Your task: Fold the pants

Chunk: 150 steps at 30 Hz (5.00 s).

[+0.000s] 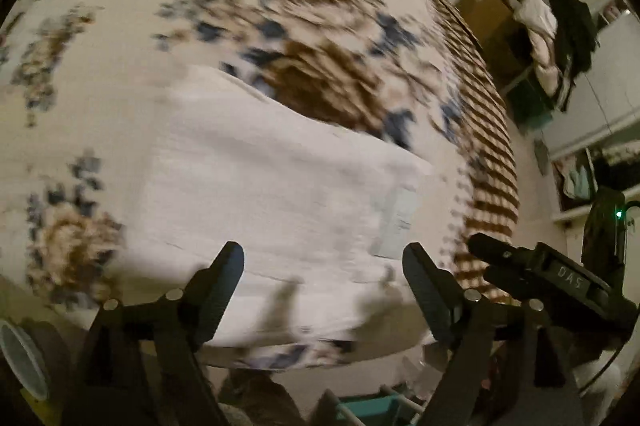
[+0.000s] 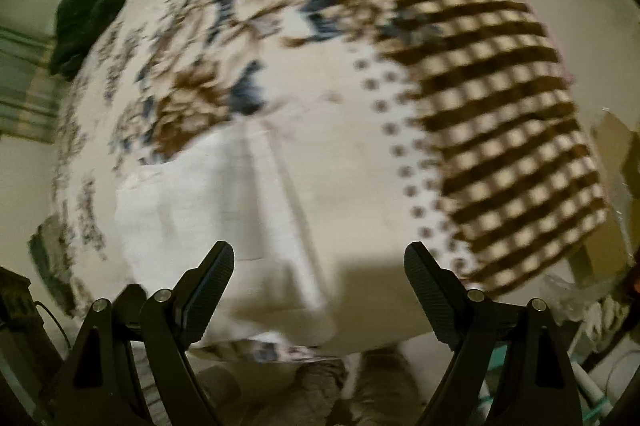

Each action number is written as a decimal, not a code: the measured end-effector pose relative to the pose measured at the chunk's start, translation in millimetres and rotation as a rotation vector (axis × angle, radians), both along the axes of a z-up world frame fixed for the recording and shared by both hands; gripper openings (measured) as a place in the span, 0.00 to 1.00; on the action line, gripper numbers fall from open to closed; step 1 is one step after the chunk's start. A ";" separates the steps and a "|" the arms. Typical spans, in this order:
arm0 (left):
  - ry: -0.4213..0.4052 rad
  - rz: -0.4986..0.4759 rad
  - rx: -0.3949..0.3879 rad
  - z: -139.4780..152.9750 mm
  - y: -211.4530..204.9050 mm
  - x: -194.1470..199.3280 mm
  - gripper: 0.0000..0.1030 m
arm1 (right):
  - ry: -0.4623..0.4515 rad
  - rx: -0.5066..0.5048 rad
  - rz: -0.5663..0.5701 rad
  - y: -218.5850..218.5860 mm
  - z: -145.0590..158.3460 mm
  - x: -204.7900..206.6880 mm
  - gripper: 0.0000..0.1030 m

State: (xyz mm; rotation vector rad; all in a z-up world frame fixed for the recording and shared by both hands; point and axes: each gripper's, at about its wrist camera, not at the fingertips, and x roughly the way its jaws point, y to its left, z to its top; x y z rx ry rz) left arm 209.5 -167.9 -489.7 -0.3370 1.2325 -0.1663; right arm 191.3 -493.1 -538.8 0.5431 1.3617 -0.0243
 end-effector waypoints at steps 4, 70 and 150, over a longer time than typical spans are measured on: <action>0.037 0.056 0.112 -18.6 43.9 2.5 0.79 | -0.007 0.077 0.040 24.8 -9.3 12.1 0.86; 0.144 0.126 -0.325 -97.7 91.4 145.5 0.41 | 0.067 0.170 -0.192 -111.7 -44.7 -2.9 0.72; 0.073 0.062 -0.472 -31.6 61.2 48.8 0.19 | -0.176 0.401 -0.362 58.2 -53.5 -46.9 0.25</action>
